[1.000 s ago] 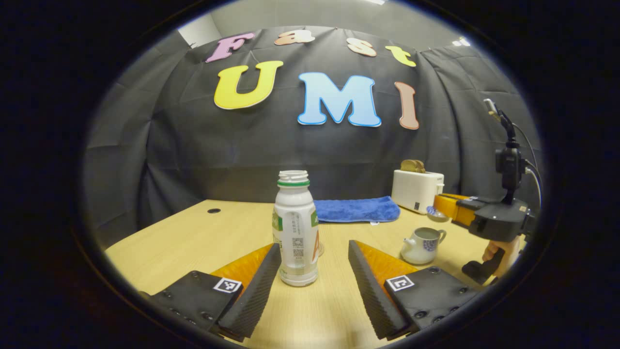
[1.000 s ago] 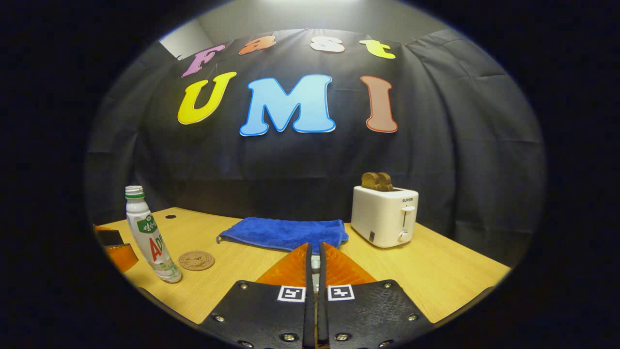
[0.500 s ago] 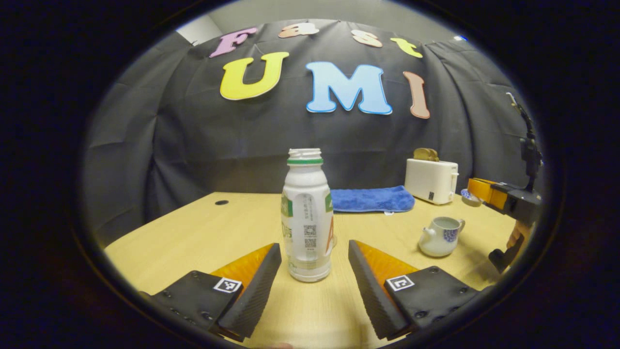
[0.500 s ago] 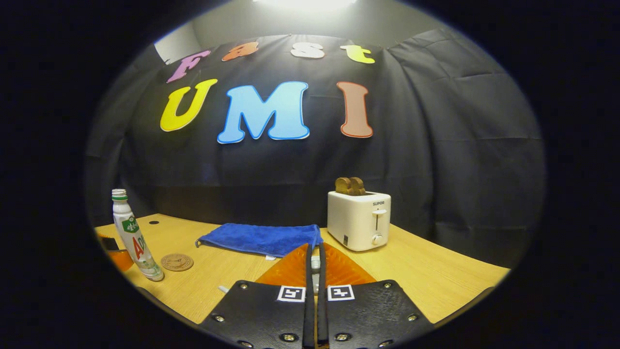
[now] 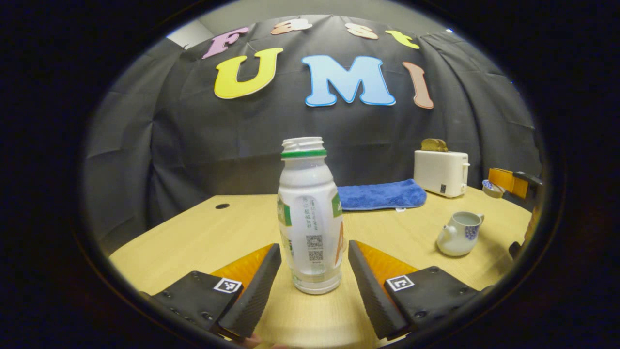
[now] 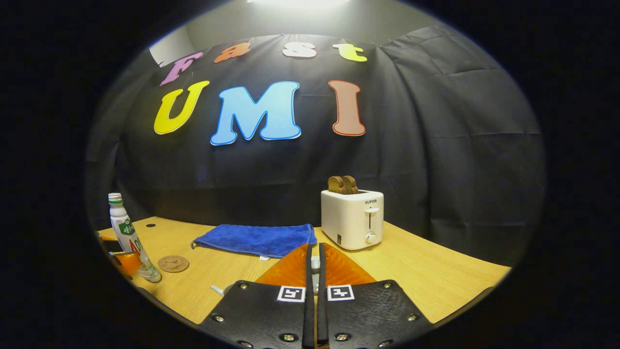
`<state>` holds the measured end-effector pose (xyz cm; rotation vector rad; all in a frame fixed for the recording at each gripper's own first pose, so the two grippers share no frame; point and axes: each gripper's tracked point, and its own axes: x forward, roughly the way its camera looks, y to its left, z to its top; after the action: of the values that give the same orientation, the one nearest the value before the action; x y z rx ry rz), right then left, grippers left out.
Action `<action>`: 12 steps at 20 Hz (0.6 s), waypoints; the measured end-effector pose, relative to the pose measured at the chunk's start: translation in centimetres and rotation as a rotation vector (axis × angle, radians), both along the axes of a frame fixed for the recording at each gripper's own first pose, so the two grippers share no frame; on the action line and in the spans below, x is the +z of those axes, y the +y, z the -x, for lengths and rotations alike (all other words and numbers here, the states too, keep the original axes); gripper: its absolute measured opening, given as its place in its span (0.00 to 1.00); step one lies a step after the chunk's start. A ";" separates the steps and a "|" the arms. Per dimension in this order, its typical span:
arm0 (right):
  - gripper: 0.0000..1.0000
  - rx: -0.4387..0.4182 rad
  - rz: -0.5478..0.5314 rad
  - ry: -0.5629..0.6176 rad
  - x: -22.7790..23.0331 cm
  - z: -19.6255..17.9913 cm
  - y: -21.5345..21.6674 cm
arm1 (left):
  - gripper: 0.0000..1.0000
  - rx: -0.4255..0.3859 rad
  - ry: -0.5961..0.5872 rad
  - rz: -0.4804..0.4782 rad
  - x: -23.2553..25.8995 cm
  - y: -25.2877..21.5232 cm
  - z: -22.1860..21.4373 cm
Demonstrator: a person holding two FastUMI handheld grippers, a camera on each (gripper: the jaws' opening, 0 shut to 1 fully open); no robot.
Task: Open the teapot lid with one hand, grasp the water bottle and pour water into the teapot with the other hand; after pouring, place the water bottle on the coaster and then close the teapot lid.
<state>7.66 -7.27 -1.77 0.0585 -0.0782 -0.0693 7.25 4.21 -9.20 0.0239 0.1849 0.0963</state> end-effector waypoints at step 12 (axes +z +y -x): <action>0.02 -0.002 -0.048 0.036 -0.7 -0.2 -0.6 | 0.98 -0.023 0.023 -0.058 -0.3 -0.4 -3.0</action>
<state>7.89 -7.92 -2.51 0.1049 -0.0404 -0.0743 10.26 3.84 -9.49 0.0850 0.2050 0.0785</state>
